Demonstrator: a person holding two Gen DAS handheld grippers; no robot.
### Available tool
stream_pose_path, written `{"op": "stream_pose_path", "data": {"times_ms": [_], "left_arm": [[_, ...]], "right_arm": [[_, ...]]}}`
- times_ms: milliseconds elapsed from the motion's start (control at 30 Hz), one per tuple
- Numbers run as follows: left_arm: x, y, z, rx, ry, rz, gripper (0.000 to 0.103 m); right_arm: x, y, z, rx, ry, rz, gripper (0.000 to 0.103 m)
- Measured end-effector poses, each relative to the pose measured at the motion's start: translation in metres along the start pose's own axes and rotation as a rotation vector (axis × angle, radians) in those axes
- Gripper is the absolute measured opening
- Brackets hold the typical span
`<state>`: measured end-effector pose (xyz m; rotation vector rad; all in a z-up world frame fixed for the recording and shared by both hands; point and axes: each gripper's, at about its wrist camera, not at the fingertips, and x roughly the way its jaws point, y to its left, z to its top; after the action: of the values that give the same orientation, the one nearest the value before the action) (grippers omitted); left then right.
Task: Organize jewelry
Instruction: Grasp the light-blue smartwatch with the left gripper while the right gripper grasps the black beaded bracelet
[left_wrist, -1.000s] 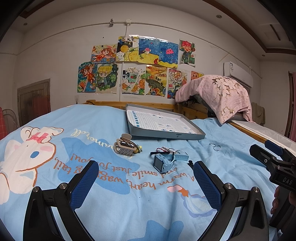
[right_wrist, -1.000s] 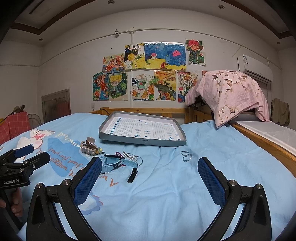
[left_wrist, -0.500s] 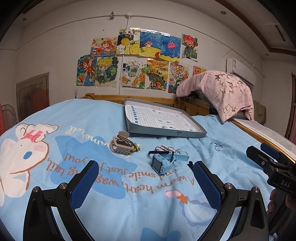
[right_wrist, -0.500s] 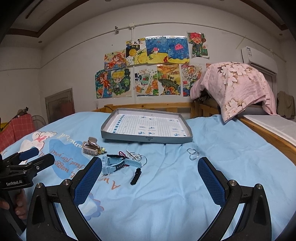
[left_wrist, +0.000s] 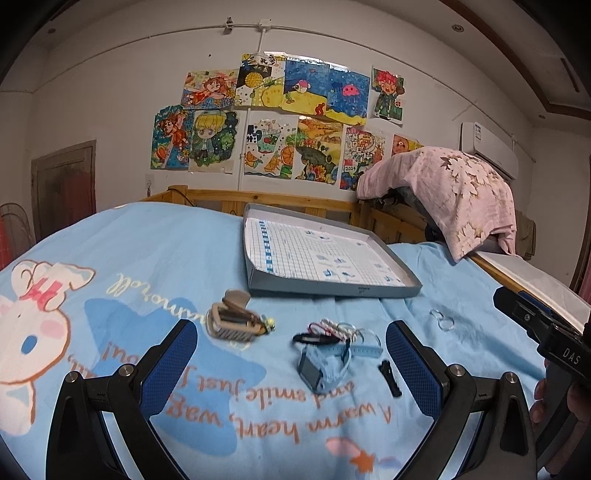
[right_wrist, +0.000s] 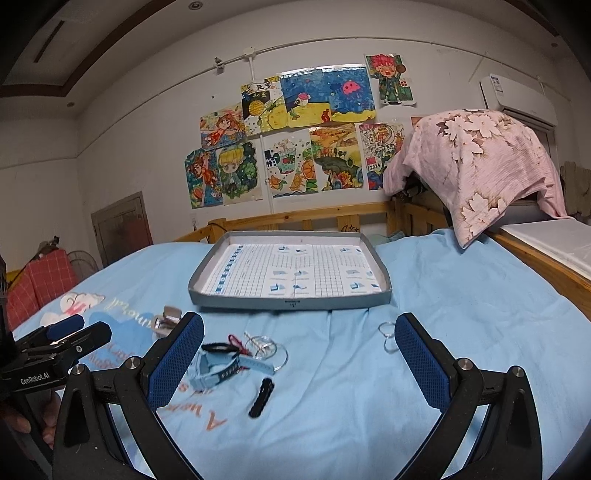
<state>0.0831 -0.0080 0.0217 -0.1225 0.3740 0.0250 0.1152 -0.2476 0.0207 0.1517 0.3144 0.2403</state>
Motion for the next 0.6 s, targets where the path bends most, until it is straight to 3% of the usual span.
{"op": "stream_pose_path", "data": {"times_ms": [333, 600], "left_arm": [[0.042, -0.003, 0.016, 0.015, 0.03, 0.01, 0.103], [0.067, 0.002, 0.002, 0.01, 0.068, 0.033, 0.103]], "right_arm": [[0.046, -0.013, 0.009, 0.053, 0.024, 0.002, 0.102], [0.076, -0.008, -0.006, 0.022, 0.037, 0.006, 0.102]]}}
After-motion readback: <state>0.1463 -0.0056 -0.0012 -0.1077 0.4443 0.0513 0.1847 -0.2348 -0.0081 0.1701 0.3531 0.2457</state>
